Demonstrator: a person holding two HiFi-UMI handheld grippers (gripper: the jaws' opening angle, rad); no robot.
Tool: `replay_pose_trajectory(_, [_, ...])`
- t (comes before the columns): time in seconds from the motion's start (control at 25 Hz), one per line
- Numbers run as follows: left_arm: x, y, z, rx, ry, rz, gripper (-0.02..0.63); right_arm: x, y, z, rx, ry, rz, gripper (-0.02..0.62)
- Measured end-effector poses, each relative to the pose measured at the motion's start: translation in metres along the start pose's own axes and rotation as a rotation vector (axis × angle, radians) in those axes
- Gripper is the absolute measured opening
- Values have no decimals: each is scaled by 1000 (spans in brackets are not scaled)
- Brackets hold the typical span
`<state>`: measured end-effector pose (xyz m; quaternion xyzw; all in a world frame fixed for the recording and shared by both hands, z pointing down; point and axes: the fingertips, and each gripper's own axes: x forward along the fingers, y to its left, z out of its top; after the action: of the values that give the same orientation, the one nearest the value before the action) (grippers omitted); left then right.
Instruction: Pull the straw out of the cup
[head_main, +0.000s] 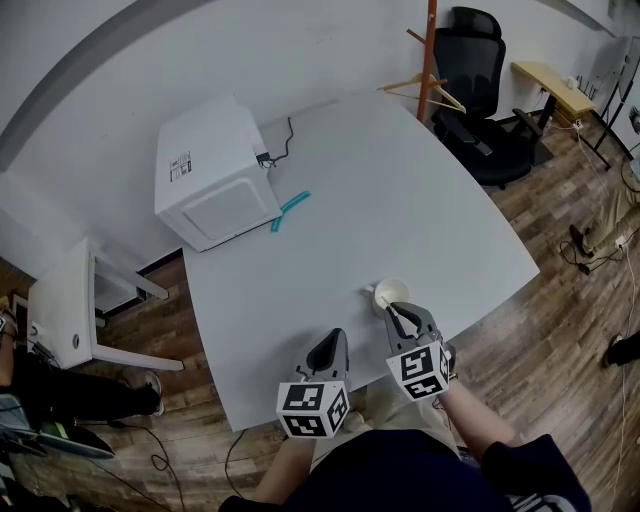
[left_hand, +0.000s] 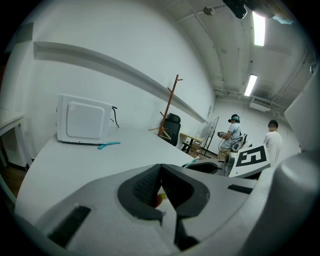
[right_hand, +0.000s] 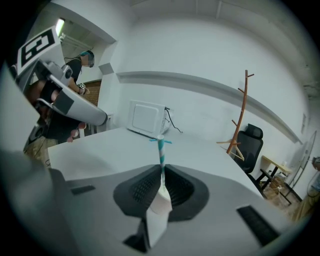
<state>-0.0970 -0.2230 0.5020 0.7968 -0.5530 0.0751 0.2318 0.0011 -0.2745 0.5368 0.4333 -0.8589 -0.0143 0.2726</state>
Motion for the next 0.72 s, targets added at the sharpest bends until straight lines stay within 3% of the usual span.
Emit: replay_pose_trajectory(0.72, [-38,-17,-4,42,-15,-70,15,-65,11,37,26,-108,-117,43])
